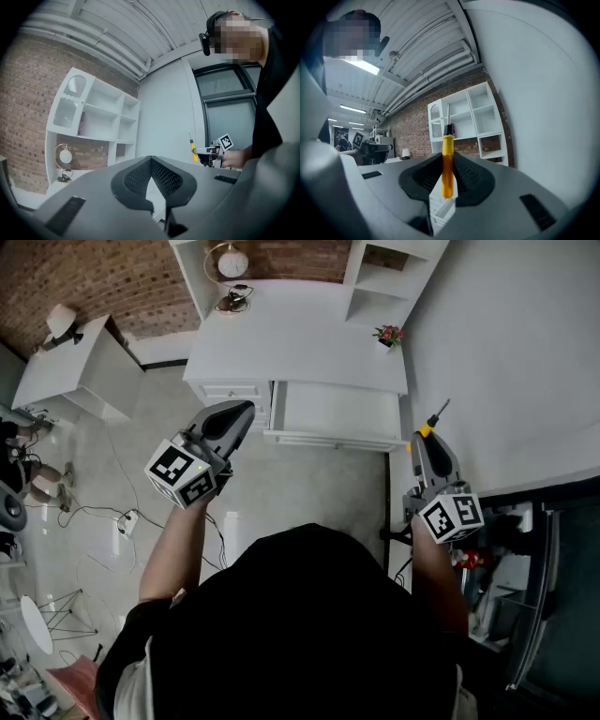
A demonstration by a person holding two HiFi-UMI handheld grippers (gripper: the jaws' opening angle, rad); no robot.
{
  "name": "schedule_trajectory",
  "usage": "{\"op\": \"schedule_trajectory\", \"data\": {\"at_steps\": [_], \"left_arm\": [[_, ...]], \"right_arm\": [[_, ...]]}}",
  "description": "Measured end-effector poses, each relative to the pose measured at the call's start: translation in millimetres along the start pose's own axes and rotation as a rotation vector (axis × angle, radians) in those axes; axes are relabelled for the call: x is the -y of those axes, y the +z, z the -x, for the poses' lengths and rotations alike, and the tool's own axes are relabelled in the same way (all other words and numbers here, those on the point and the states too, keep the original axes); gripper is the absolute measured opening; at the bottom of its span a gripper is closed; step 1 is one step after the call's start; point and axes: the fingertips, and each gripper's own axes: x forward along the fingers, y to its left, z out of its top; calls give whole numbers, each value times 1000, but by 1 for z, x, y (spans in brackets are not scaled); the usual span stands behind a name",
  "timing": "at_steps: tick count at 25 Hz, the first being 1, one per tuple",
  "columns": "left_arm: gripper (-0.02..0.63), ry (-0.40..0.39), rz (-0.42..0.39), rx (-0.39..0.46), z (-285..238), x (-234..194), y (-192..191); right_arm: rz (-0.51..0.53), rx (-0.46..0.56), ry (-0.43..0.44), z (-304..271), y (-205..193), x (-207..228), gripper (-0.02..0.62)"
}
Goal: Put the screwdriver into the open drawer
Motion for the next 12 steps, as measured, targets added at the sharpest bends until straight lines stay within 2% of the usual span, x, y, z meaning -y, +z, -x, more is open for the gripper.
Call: {"op": "schedule_trajectory", "data": {"at_steps": [12], "left_arm": [[15, -26, 1, 15, 11, -2, 3]], "right_arm": [[6, -1, -7, 6, -3, -11, 80]]}}
